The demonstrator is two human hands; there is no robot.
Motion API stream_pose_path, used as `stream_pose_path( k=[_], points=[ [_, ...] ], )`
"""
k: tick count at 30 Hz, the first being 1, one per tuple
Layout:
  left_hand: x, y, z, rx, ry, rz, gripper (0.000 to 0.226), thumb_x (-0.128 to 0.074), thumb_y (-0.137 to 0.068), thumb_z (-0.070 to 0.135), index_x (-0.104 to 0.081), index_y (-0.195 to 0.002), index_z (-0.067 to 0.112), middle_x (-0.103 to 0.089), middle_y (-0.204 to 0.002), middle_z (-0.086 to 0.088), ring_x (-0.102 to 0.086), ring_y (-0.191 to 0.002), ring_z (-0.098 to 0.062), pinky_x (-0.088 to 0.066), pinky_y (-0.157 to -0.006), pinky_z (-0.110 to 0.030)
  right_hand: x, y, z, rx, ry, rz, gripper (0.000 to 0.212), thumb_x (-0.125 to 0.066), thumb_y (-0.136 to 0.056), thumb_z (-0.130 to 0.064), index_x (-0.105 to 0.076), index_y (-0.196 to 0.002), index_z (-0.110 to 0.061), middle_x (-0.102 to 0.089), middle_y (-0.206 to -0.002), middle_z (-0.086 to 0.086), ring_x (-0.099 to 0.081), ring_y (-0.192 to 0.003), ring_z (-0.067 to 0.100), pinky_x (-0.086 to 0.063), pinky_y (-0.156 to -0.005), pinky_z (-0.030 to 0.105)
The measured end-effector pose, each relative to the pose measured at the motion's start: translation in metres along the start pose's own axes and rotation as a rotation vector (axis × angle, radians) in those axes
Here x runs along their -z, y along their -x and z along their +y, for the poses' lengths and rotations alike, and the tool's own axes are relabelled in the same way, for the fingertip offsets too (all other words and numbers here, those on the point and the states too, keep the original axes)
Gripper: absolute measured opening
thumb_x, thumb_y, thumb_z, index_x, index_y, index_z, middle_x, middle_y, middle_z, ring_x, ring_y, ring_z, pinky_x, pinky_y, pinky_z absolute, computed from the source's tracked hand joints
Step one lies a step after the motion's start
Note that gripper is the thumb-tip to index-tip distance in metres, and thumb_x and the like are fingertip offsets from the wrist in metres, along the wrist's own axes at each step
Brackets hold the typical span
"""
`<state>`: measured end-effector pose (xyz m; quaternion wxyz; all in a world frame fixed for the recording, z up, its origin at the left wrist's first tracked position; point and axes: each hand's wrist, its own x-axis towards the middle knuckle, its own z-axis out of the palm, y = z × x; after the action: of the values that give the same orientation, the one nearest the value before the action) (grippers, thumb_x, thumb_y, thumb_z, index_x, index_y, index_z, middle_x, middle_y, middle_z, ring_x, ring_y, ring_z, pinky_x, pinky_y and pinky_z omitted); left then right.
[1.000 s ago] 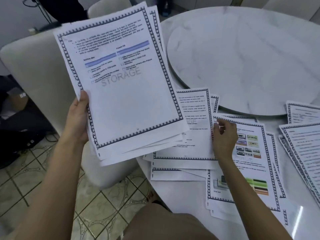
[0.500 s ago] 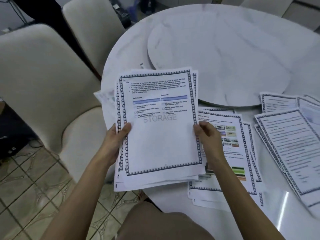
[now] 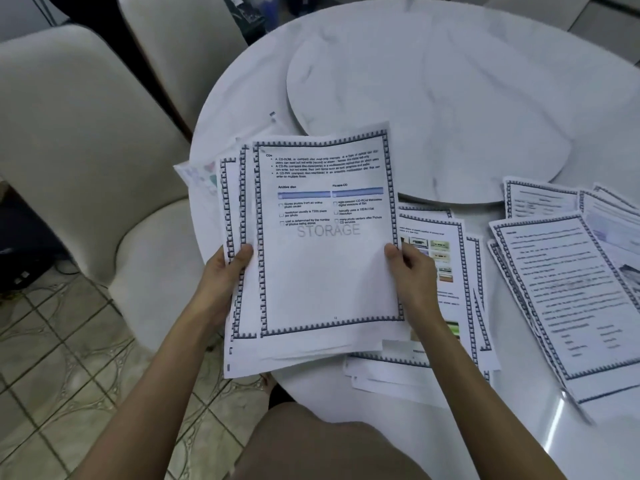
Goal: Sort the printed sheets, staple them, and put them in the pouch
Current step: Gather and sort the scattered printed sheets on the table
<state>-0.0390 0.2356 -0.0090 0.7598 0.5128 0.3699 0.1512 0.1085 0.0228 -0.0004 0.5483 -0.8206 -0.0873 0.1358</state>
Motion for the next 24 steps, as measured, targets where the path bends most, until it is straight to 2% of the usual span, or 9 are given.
stream_pose_path(
  k=[3,6,9,11,13,15,19,22,24],
  points=[
    [-0.002,0.003,-0.006,-0.008,-0.022,0.034,0.017,-0.049,-0.093,0.017,-0.06,-0.106,0.016,-0.074,-0.082,0.006,-0.071,-0.074,-0.01,-0.059,-0.066,-0.028,0.004,-0.002,0.006,0.016,0.036,0.011,0.04,-0.05,-0.094,-0.022,-0.039,-0.056,-0.021,-0.037,-0.059,-0.005,-0.032,-0.055,0.007,-0.026,-0.051,0.015],
    [0.002,0.007,-0.01,0.0,-0.048,0.054,0.022,-0.05,-0.093,0.019,-0.059,-0.112,0.013,-0.071,-0.093,0.001,-0.07,-0.075,-0.01,-0.059,-0.064,-0.027,0.017,-0.008,0.014,0.005,0.069,0.062,0.033,-0.051,-0.094,-0.02,-0.042,-0.062,-0.018,-0.039,-0.06,-0.004,-0.033,-0.056,0.009,-0.03,-0.053,0.018],
    [0.01,0.009,-0.014,-0.008,-0.091,0.098,0.024,-0.052,-0.092,0.021,-0.058,-0.113,0.011,-0.067,-0.098,-0.003,-0.071,-0.072,-0.01,-0.059,-0.062,-0.027,0.042,-0.013,0.026,-0.008,0.101,0.142,0.007,-0.052,-0.092,-0.015,-0.059,-0.091,-0.014,-0.054,-0.073,-0.006,-0.046,-0.065,0.005,-0.037,-0.059,0.005],
    [0.013,0.011,-0.017,-0.021,-0.122,0.124,0.018,-0.051,-0.093,0.02,-0.06,-0.107,0.014,-0.069,-0.093,0.001,-0.07,-0.07,-0.008,-0.059,-0.061,-0.026,0.062,-0.014,0.037,-0.021,0.157,0.193,0.018,-0.051,-0.092,-0.014,-0.061,-0.107,-0.01,-0.061,-0.088,0.0,-0.053,-0.078,0.012,-0.044,-0.075,0.017],
    [0.013,0.014,-0.018,-0.034,-0.131,0.145,0.012,-0.05,-0.093,0.018,-0.06,-0.1,0.017,-0.072,-0.079,0.007,-0.069,-0.065,-0.004,-0.056,-0.054,-0.021,0.079,-0.014,0.049,-0.042,0.232,0.234,0.024,-0.049,-0.093,-0.014,-0.059,-0.114,-0.007,-0.059,-0.096,0.002,-0.052,-0.087,0.016,-0.044,-0.084,0.027],
    [0.011,0.015,-0.019,-0.038,-0.144,0.172,0.012,-0.05,-0.094,0.016,-0.058,-0.102,0.015,-0.071,-0.074,0.009,-0.068,-0.06,-0.002,-0.053,-0.049,-0.017,0.093,-0.012,0.061,-0.067,0.275,0.266,0.027,-0.047,-0.095,-0.013,-0.058,-0.118,-0.004,-0.058,-0.099,0.005,-0.051,-0.09,0.018,-0.039,-0.084,0.025],
    [0.011,0.017,-0.017,-0.053,-0.219,0.19,0.019,-0.048,-0.095,0.017,-0.054,-0.112,0.011,-0.063,-0.089,0.005,-0.065,-0.058,0.002,-0.05,-0.048,-0.013,0.112,-0.008,0.077,-0.065,0.383,0.289,0.026,-0.046,-0.094,-0.008,-0.058,-0.115,0.001,-0.06,-0.101,0.016,-0.052,-0.089,0.023,-0.035,-0.079,0.023],
    [0.015,0.017,-0.012,-0.073,-0.257,0.2,0.024,-0.047,-0.096,0.018,-0.054,-0.117,0.009,-0.063,-0.096,-0.002,-0.066,-0.067,-0.002,-0.053,-0.056,-0.018,0.115,-0.007,0.081,-0.077,0.441,0.312,0.03,-0.049,-0.092,-0.005,-0.055,-0.121,0.0,-0.054,-0.112,0.023,-0.049,-0.091,0.024,-0.033,-0.084,0.024],
    [0.021,0.016,-0.006,-0.084,-0.263,0.232,0.031,-0.047,-0.096,0.02,-0.053,-0.122,0.005,-0.062,-0.106,-0.009,-0.063,-0.079,-0.012,-0.052,-0.072,-0.029,0.114,-0.008,0.081,-0.069,0.456,0.338,0.031,-0.051,-0.091,-0.004,-0.055,-0.121,0.0,-0.05,-0.115,0.025,-0.05,-0.097,0.031,-0.036,-0.09,0.03]
  ],
)
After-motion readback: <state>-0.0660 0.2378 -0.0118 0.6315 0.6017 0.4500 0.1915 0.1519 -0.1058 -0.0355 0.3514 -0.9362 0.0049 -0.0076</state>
